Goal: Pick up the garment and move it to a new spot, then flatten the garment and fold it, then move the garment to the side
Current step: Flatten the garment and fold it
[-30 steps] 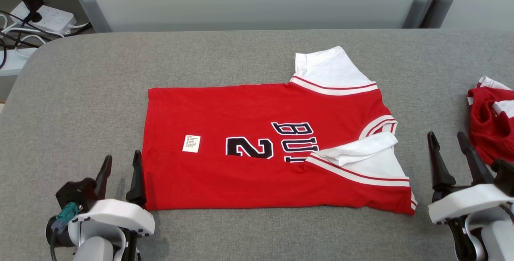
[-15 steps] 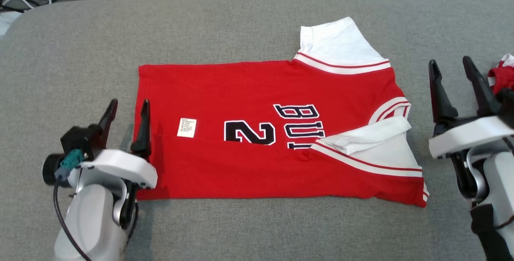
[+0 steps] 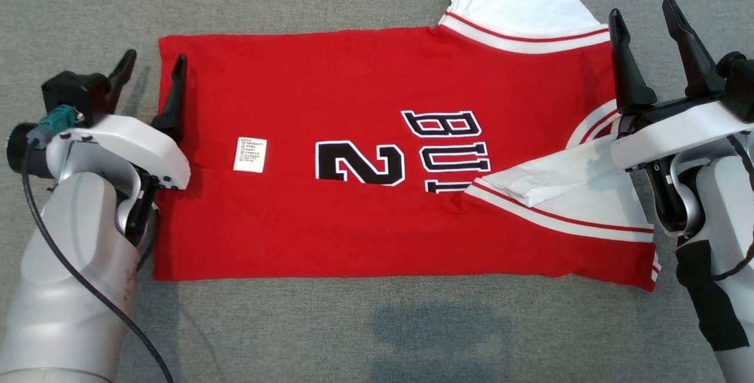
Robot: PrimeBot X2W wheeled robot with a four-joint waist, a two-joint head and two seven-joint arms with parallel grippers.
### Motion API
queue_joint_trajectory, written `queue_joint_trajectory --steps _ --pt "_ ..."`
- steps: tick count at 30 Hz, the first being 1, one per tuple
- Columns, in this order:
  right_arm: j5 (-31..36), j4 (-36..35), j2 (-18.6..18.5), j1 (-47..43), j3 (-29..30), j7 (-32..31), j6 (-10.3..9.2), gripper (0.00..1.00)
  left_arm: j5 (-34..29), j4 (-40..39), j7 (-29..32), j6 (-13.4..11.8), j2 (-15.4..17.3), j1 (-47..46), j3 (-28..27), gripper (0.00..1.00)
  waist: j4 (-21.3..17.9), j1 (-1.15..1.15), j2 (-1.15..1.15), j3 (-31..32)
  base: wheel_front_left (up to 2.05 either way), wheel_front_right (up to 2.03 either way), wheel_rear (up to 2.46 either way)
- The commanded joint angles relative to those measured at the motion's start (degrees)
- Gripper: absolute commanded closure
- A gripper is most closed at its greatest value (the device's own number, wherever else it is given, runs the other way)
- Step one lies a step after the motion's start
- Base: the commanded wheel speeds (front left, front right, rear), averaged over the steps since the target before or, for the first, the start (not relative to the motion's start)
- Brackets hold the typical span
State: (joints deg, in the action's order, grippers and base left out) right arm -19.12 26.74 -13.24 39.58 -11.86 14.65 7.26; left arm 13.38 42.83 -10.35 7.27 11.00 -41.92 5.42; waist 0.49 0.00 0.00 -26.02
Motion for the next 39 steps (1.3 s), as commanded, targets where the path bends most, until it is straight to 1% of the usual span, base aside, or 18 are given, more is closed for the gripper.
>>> queue_joint_trajectory --steps 1,3,10,14,15,20,24,25,26,27,28,30,31,32,34,35,37,39 --pt "-0.47 -1.52 0.09 0.23 -0.95 0.35 0.23 0.0 0.68 -0.54 0.05 0.17 3.24 -2.47 -0.85 0.0 -1.0 0.0 0.0 -2.04 0.0 0.0 0.0" --pt "-0.75 -1.77 0.33 0.26 -1.16 0.35 0.23 0.0 2.43 0.52 0.6 0.19 4.53 -3.97 0.2 0.0 -1.53 0.0 0.0 -3.09 0.0 0.0 0.0" --pt "-1.29 -2.75 0.78 -0.07 -1.19 0.35 0.23 0.0 8.86 1.8 2.27 0.21 10.7 -6.88 5.3 0.0 -3.1 0.0 0.0 -5.75 0.0 0.0 0.0" --pt "-1.42 -3.11 0.93 -0.28 -0.92 0.35 0.23 0.0 12.32 1.29 2.68 0.21 12.63 -7.15 8.68 0.0 -3.35 0.0 0.0 -6.4 0.0 0.0 0.0" --pt "-1.42 -3.23 1.01 -0.33 -0.9 0.35 0.23 0.0 14.02 0.64 2.7 0.21 13.22 -7.15 10.52 0.0 -3.39 0.0 0.0 -6.57 0.0 0.0 0.0" --pt "-1.38 -3.3 1.1 -0.04 -0.83 0.35 0.23 0.0 17.35 -0.46 2.43 0.21 14.06 -6.8 14.21 0.0 -3.21 0.0 0.0 -6.7 0.0 0.0 0.0" --pt "-1.37 -3.32 1.14 0.0 -0.71 0.35 0.23 0.0 18.43 -0.6 1.81 0.21 14.32 -6.46 15.75 0.0 -2.97 0.0 0.0 -6.52 0.0 0.0 0.0" --pt "-1.37 -3.26 1.11 0.01 -0.75 0.35 0.23 0.0 19.14 -0.63 1.47 0.21 14.36 -6.4 16.72 0.03 -2.8 0.0 0.0 -6.41 0.0 0.0 0.0" --pt "-1.37 -3.26 1.11 0.01 -0.75 0.35 0.23 0.0 19.14 -0.63 1.47 0.21 14.36 -6.4 16.72 0.03 -2.8 0.0 0.0 -6.41 0.0 0.0 0.0" --pt "-1.39 -3.21 1.09 0.03 -0.78 0.35 0.23 0.0 19.52 -0.65 1.37 0.21 14.41 -6.41 17.22 0.15 -2.71 0.0 0.0 -6.38 0.0 0.0 0.0" --pt "-1.4 -3.16 1.07 0.06 -0.82 0.35 0.23 0.0 19.89 -0.59 1.31 0.22 14.48 -6.48 17.62 0.4 -2.62 0.0 0.0 -6.37 0.0 0.0 0.0" --pt "-1.46 -3.04 1.04 0.14 -0.98 0.35 0.23 0.0 20.54 -0.42 1.17 0.22 14.64 -6.72 18.34 0.77 -2.49 0.0 0.0 -6.36 0.0 0.0 0.0" --pt "-1.53 -2.91 0.99 0.22 -1.21 0.35 0.23 0.0 20.87 -0.33 1.04 0.22 14.71 -6.87 18.61 0.94 -2.45 0.0 0.0 -6.37 0.0 0.0 0.0" --pt "-1.68 -2.74 0.91 0.32 -1.45 0.35 0.23 0.0 21.07 -0.21 0.83 0.22 14.83 -7.04 18.87 0.99 -2.41 0.0 0.0 -6.39 0.0 0.0 0.0" --pt "-1.94 -2.52 0.8 0.53 -1.77 0.35 0.23 0.0 21.49 0.17 0.64 0.22 14.98 -7.4 19.38 0.98 -2.4 0.0 0.0 -6.39 0.0 0.0 0.0" --pt "-2.05 -2.45 0.79 0.62 -1.91 0.35 0.23 0.0 21.69 0.45 0.66 0.22 15.07 -7.62 19.59 0.93 -2.43 0.0 0.0 -6.39 0.0 0.0 0.0" --pt "-2.26 -2.3 0.75 0.78 -2.18 0.35 0.23 0.0 22.15 0.99 0.82 0.22 15.14 -8.09 20.0 1.0 -2.51 0.0 0.0 -6.43 0.0 0.0 0.0" --pt "-2.59 -2.15 0.75 0.86 -2.35 0.35 0.23 0.05 22.51 1.5 0.88 0.22 15.28 -8.5 20.47 1.0 -2.62 0.0 0.0 -6.42 0.0 0.0 0.0"
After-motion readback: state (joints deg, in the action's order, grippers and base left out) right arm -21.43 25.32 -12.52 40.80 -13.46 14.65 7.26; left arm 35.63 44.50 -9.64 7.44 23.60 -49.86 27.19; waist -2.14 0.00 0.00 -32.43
